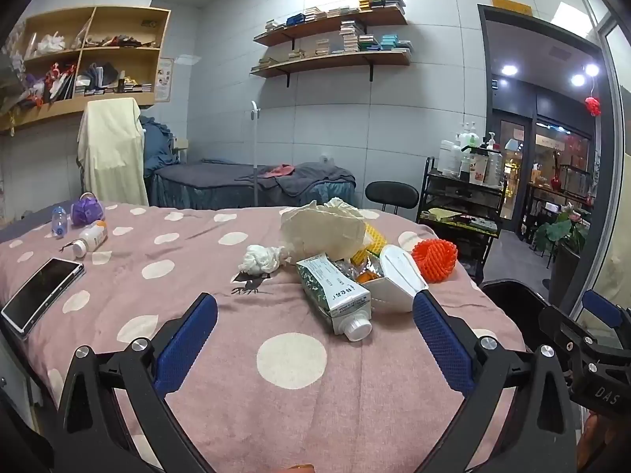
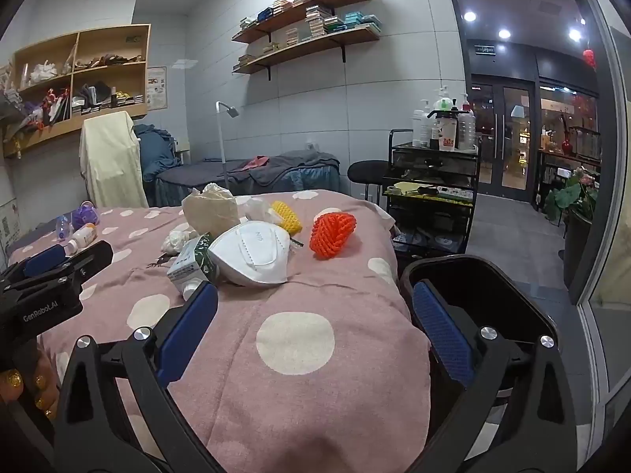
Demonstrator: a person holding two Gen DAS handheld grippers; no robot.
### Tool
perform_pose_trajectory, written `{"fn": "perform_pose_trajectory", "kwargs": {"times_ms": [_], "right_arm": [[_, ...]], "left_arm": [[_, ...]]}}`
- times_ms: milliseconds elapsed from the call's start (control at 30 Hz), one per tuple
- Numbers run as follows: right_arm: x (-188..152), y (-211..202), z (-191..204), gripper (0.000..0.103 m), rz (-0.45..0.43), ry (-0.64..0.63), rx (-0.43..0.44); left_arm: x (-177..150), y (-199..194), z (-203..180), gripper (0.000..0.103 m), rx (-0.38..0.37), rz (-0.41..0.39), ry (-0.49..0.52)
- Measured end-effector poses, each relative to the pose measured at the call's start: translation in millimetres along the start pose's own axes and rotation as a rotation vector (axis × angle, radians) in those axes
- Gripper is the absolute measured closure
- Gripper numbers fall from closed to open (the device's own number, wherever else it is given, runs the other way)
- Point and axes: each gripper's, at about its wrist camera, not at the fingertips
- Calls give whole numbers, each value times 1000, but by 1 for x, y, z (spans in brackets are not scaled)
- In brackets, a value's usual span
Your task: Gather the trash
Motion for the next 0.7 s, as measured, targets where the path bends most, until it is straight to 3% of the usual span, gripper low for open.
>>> {"fn": "perform_pose_trajectory", "kwargs": {"times_ms": [700], "right_arm": [[2, 4, -5, 5, 18, 29, 2]], "left_arm": [[3, -1, -3, 6, -5, -2, 22]]}}
Point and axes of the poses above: each gripper's, at about its wrist camera, not at the fingertips, and y roughly the way its jaws point, z to its left, x to its top, and after that the axes turned 1 degree about -y, right-handed
